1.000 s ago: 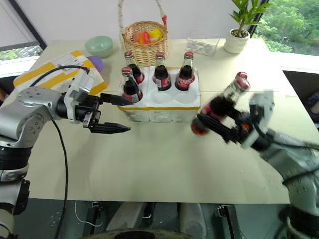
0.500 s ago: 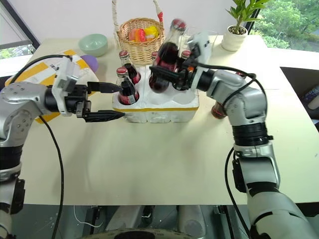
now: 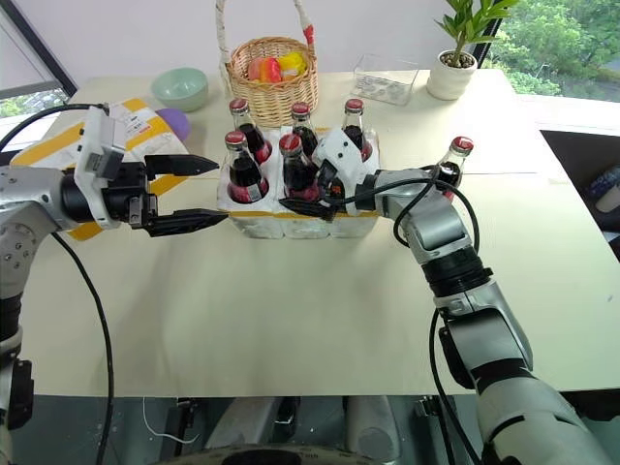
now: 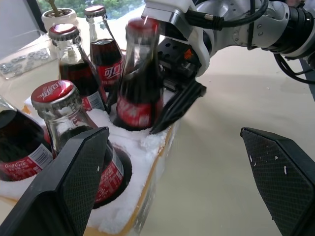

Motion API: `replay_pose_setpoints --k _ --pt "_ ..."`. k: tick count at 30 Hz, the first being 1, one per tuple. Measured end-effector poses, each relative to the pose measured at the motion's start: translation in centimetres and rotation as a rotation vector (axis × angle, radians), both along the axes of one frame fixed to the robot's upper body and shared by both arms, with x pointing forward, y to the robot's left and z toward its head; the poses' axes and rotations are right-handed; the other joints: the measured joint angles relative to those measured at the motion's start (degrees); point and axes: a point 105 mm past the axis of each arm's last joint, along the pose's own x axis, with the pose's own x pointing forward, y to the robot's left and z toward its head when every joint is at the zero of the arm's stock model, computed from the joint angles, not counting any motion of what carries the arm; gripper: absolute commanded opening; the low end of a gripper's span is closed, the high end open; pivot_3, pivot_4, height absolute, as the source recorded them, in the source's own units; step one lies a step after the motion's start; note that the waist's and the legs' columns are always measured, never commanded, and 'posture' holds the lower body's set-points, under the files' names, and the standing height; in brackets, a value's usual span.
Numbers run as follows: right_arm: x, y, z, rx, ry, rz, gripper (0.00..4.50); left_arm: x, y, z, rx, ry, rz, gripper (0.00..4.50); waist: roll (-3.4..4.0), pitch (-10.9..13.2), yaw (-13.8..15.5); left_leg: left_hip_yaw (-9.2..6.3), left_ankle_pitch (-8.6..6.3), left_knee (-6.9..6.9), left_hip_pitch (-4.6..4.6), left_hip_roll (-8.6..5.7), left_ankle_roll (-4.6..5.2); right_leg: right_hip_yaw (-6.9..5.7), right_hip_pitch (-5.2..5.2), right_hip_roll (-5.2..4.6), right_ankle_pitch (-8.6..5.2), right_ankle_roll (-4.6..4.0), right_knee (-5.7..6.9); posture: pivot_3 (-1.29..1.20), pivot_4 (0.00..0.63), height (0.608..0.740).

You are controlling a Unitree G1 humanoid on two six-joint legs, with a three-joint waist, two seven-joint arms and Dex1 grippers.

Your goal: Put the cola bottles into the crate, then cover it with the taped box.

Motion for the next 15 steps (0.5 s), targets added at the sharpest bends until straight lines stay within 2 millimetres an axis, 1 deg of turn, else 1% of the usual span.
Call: replay_pose_setpoints --k 3,5,8,10,12,13,15 --pt "0.0 0.0 0.1 0.013 0.002 -0.011 4.43 0.0 -0.2 0.0 0.001 -0.002 -0.008 4.50 0.00 0.00 -0.07 0.00 0.01 0.00 0.01 0.02 -0.02 0.00 0.00 0.02 0.00 0.00 0.00 0.00 0.150 0.738" --pt "-0.2 -0.5 0.0 0.040 0.021 -0.028 4.43 0.0 -0.4 0.2 0.002 -0.006 -0.017 4.50 0.00 0.00 0.05 -0.01 0.02 0.00 0.00 0.02 -0.03 0.00 0.00 0.02 0.00 0.00 0.01 0.00 0.150 0.738" --pt "-0.8 -1.5 0.4 0.087 0.041 -0.064 4.43 0.0 -0.8 0.5 0.001 -0.019 -0.038 4.50 0.00 0.00 0.38 -0.03 0.01 0.02 -0.01 -0.03 -0.01 0.00 0.03 -0.02 0.00 0.00 0.00 0.00 0.150 0.738" --pt "-1.6 -2.8 1.0 0.131 0.057 -0.103 4.43 0.0 -1.3 0.4 0.002 -0.011 -0.059 4.50 0.00 0.00 0.53 -0.07 0.00 0.03 -0.03 -0.06 0.00 0.00 0.04 -0.03 0.00 0.00 0.00 0.00 0.150 0.738" --pt "-2.3 -4.1 2.3 0.172 0.050 -0.143 4.43 0.1 -1.6 0.1 0.000 0.003 -0.076 4.50 0.00 0.00 0.37 -0.07 0.00 0.03 -0.03 -0.06 0.00 0.00 0.04 -0.03 0.00 0.00 -0.01 0.00 0.150 0.738" --pt "-3.2 -5.0 2.9 0.191 0.049 -0.158 4.43 0.1 -1.8 0.1 -0.004 0.001 -0.089 4.50 0.00 0.00 0.53 -0.10 0.00 0.02 -0.03 -0.05 0.01 -0.01 0.04 -0.03 0.00 -0.01 -0.01 0.00 0.150 0.738" --pt "-5.1 -7.0 3.5 0.221 0.059 -0.193 4.43 0.3 -2.3 0.2 -0.002 -0.004 -0.114 4.50 -0.01 0.00 0.92 -0.15 -0.03 0.01 -0.03 -0.04 0.04 -0.03 0.08 -0.03 -0.01 -0.01 -0.04 0.00 0.150 0.738"
